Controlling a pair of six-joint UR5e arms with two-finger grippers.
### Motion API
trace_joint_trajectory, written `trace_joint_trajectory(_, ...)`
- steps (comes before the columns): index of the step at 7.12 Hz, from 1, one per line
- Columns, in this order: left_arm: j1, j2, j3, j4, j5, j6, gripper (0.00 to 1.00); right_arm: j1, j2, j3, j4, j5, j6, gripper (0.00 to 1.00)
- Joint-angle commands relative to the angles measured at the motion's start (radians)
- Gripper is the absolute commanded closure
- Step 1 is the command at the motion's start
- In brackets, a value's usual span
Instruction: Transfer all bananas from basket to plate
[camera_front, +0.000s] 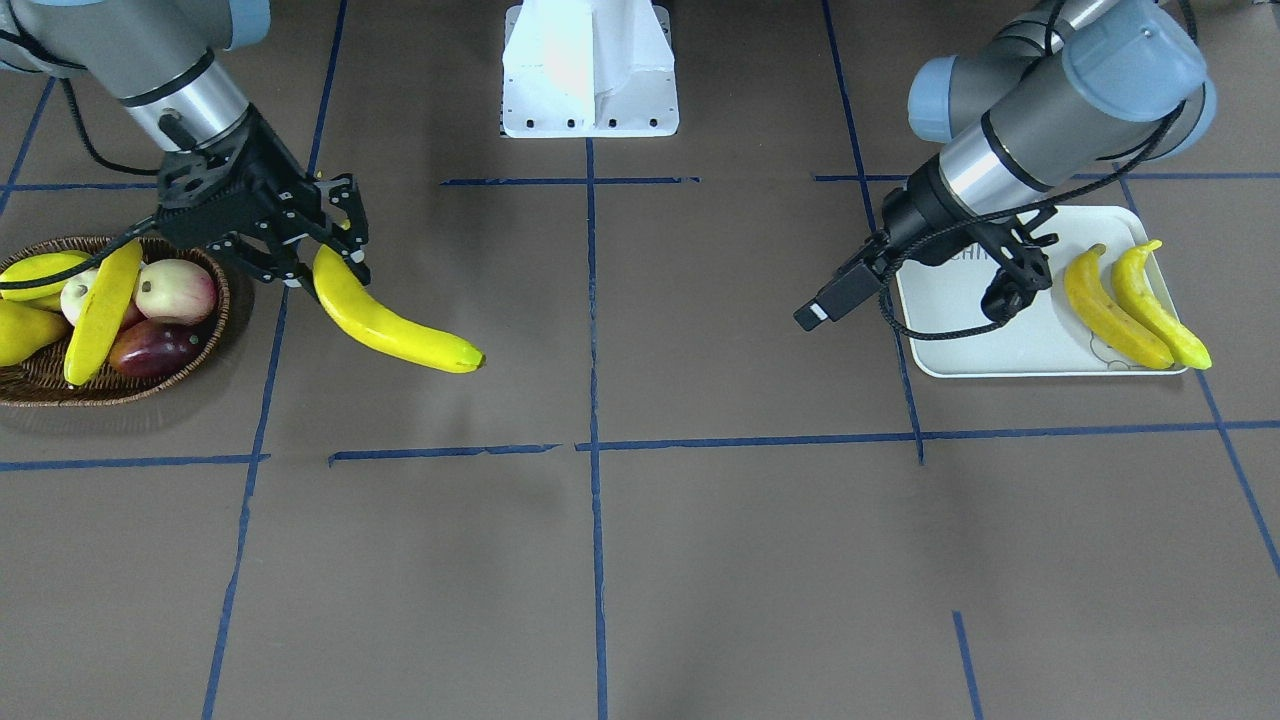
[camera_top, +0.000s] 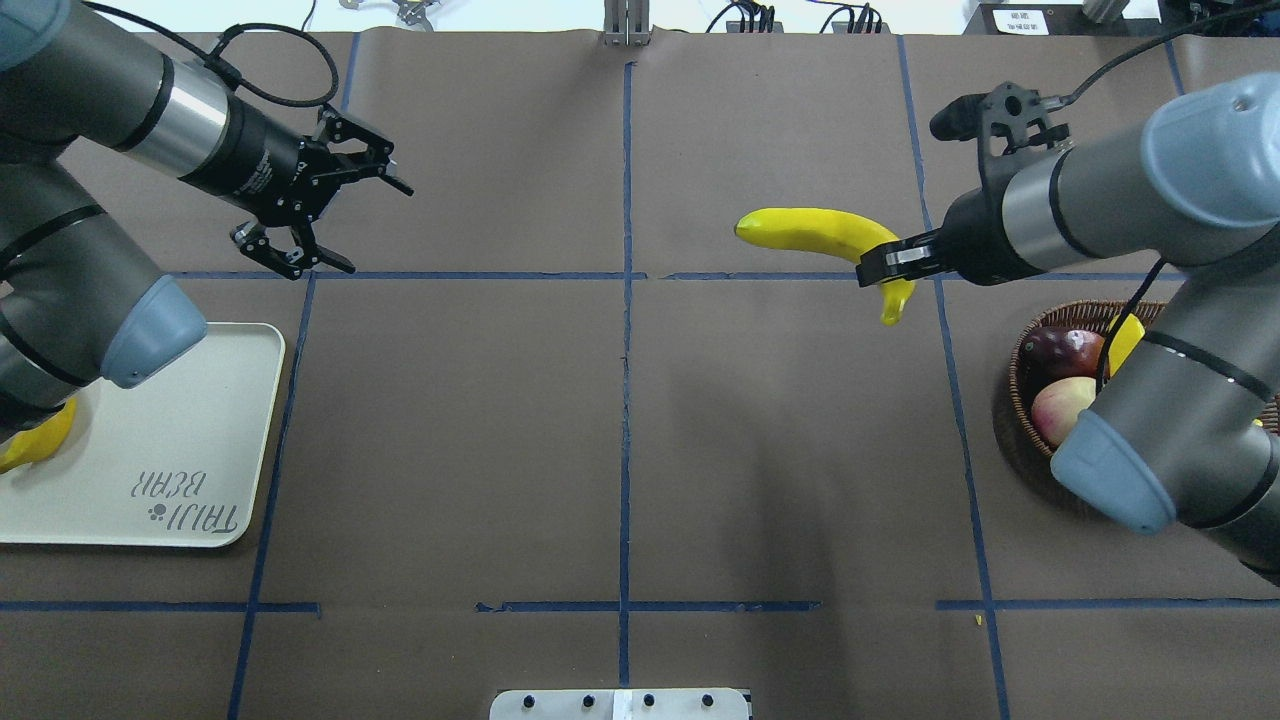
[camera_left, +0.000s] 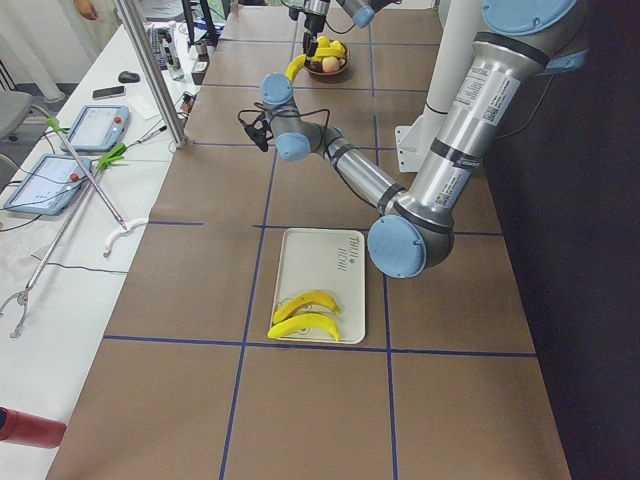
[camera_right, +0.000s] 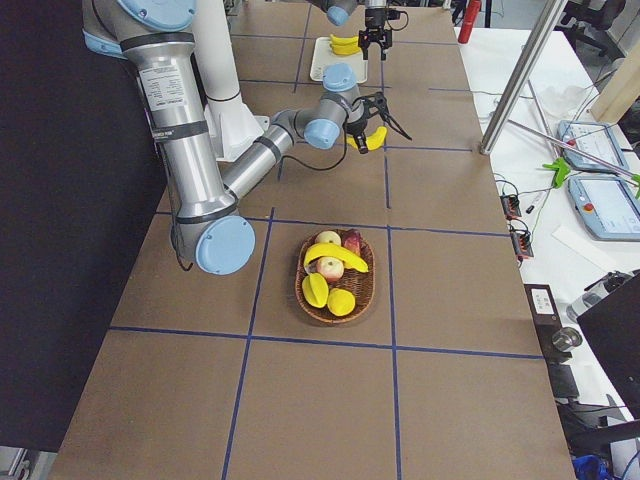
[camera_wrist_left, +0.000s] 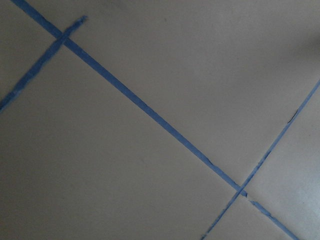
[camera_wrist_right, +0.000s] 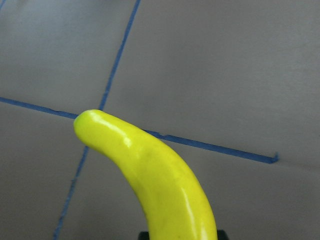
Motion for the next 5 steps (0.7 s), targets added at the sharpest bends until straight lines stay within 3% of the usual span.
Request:
trace_joint_trajectory(1,0.018,-0.106,0.014,0.020,0.000,-0.172,0.00,-0.116,0.083,-0.013,0.017,-0.142,0.130,1.00)
trace_joint_trajectory(4,0.035,-0.223,0.083,0.020,0.006,-0.306,0.00,-0.208,0.162,-0.033,0.016,-0.270,0.218,1.00)
trace_joint_trajectory(5,0.075,-0.245,0.089,0.034,0.071,-0.311,0.00,-0.221,0.177,-0.033,0.014,-0.273,0.226,1.00)
